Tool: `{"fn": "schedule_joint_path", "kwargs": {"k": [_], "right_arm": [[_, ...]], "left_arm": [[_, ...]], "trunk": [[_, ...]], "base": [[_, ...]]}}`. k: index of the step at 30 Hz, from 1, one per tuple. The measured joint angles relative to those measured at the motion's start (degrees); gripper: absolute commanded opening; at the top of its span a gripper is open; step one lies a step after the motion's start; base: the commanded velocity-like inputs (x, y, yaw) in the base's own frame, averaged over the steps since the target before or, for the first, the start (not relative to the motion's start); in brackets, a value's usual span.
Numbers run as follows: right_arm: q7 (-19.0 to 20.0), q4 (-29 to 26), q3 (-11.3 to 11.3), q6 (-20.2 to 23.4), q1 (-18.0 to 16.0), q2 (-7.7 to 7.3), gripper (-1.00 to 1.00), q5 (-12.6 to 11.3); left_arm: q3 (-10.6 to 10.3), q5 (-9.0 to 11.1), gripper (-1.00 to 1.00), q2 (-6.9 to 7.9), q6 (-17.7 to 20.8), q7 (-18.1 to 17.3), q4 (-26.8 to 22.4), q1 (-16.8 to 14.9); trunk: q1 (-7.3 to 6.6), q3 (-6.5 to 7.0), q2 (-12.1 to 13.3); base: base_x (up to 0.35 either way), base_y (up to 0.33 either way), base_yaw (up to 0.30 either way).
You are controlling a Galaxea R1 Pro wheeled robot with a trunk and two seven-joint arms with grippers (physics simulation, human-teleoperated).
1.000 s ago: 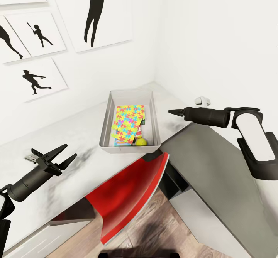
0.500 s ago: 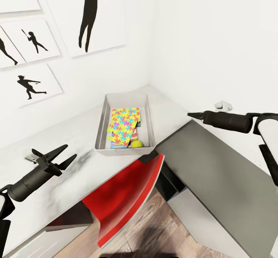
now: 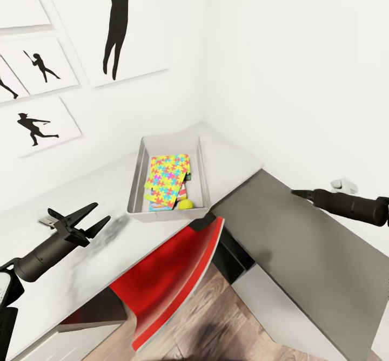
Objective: Put all the toys in the child's room - the three board games (two on the bed and one on the table), the two jigsaw puzzles on the table, and the tennis ball on the table - inside the toy box on the table in the child's room.
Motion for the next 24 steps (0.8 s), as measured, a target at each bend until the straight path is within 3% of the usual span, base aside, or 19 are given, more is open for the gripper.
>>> {"fn": "schedule_joint_path", "kwargs": {"k": [2, 8, 16, 24], "right_arm": [[0.0, 0.0, -1.1, 0.0, 3.4, -0.26, 1.0, 0.1], [0.3, 0.0, -2.2, 0.0, 7.4, -0.55, 1.0, 0.1], [0.6, 0.0, -2.6, 0.0, 9.2, -0.41, 1.0, 0.3], [0.8, 0.0, -2.5, 0.0, 10.2, -0.14, 1.0, 0.5]], "left_arm": [[-0.7, 0.1, 1.0, -0.03, 0.1, -0.9, 0.0, 0.0], [-2.8, 0.1, 1.0, -0.06, 0.1, -4.8, -0.1, -0.1], [-4.7, 0.1, 1.0, -0.02, 0.1, -8.4, -0.1, -0.5], [-8.8, 0.1, 1.0, -0.08, 0.1, -8.8, -0.1, -1.7]], "trunk": [[0.0, 0.18, 0.0], [0.0, 0.72, 0.0], [0.0, 1.45, 0.0], [0.0, 2.18, 0.0]], "base": [[0.0, 0.0, -0.088], [0.0, 0.0, -0.088], [0.0, 0.0, -0.087], [0.0, 0.0, -0.087]]}}
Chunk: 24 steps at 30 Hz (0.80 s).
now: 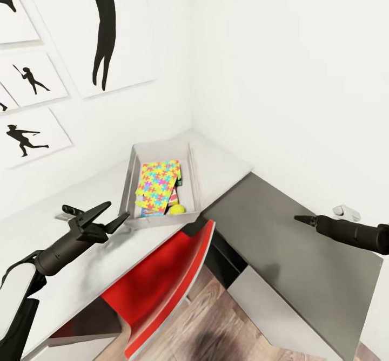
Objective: Put all the toys in the child's room - the three board games (two on the bed and one on the table), the two jigsaw puzzles on the table, and the tennis ball on the table - inside the toy box on the table in the child's room.
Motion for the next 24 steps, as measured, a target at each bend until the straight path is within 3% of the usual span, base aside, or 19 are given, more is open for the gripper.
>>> {"fn": "schedule_joint_path", "kwargs": {"k": [9, 19, 24], "right_arm": [[0.1, 0.0, 0.2, 0.0, 0.4, 0.28, 1.0, 0.1], [0.1, 0.0, 0.2, 0.0, 0.5, 0.35, 1.0, 0.1], [0.1, 0.0, 0.2, 0.0, 0.6, 0.39, 1.0, 0.1]], "left_arm": [[-4.0, 0.0, 1.0, -0.75, -0.1, 3.8, 0.0, -1.5], [-5.5, 0.0, 1.0, -2.04, -0.1, 7.4, 0.0, -2.7], [-7.6, -0.2, 1.0, -2.74, 0.0, 10.8, 0.0, -3.6]], "trunk": [[0.0, 0.82, 0.0], [0.0, 1.75, 0.0], [0.0, 2.21, 0.0]], "base": [[0.0, 0.0, -0.087], [0.0, 0.0, -0.087], [0.0, 0.0, -0.087]]}}
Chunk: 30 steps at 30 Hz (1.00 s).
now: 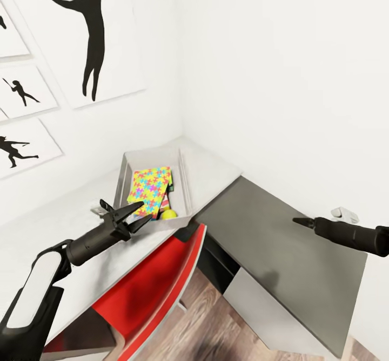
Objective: Put all the toys in the child's room - the three board games (two on the bed and one on the table), the two jigsaw puzzles on the table, and the tennis ball on the table - inside the toy box on the table in the child's room.
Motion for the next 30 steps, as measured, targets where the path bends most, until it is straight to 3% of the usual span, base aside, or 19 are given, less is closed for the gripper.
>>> {"fn": "schedule_joint_path", "kwargs": {"k": [9, 20, 30], "right_arm": [[0.0, 0.0, 0.0, 0.0, 0.0, 0.05, 1.0, 0.0], [-0.1, 0.0, 0.0, 0.0, 0.1, 0.07, 1.0, 0.0], [-0.1, 0.0, 0.0, 0.0, 0.1, 0.07, 1.0, 0.0]], "left_arm": [[-3.4, 0.0, 1.0, -0.49, 0.0, 5.9, 0.0, -1.6], [-4.6, 0.0, 1.0, -0.82, -0.1, 8.6, 0.1, -2.1], [-6.0, -1.7, 1.0, -3.7, 0.1, 12.9, 0.1, -3.2]], "trunk": [[0.0, 0.84, 0.0], [0.0, 1.87, 0.0], [0.0, 2.81, 0.0]], "base": [[0.0, 0.0, -0.088], [0.0, 0.0, -0.089], [0.0, 0.0, -0.09]]}}
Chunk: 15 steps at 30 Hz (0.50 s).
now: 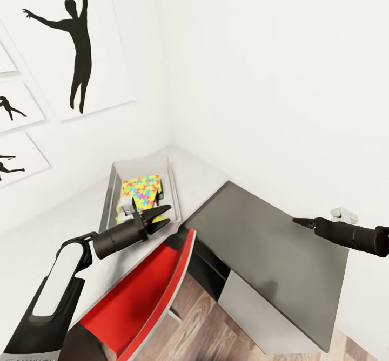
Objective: Put all the toys in the child's room - the three board games (two on the bed and one on the table), the two jigsaw puzzles on the table, and the tennis ball on the table - inside the toy box on the table in the child's room.
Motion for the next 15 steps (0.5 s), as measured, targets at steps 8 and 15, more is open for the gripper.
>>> {"fn": "schedule_joint_path", "kwargs": {"k": [8, 15], "right_arm": [[-0.1, 0.0, 0.1, 0.0, 0.0, 0.0, 1.0, 0.0], [-0.2, 0.0, 0.1, 0.0, 0.0, 0.0, 1.0, 0.0]], "left_arm": [[-0.7, -0.6, 1.0, -1.18, 0.0, 2.1, 0.0, -0.4], [-0.9, -0.8, 1.0, -1.58, 0.0, 2.8, 0.0, -0.6]], "trunk": [[0.0, 0.75, 0.0], [0.0, 1.41, 0.0]], "base": [[0.0, 0.0, -0.09], [0.0, 0.0, -0.09]]}}
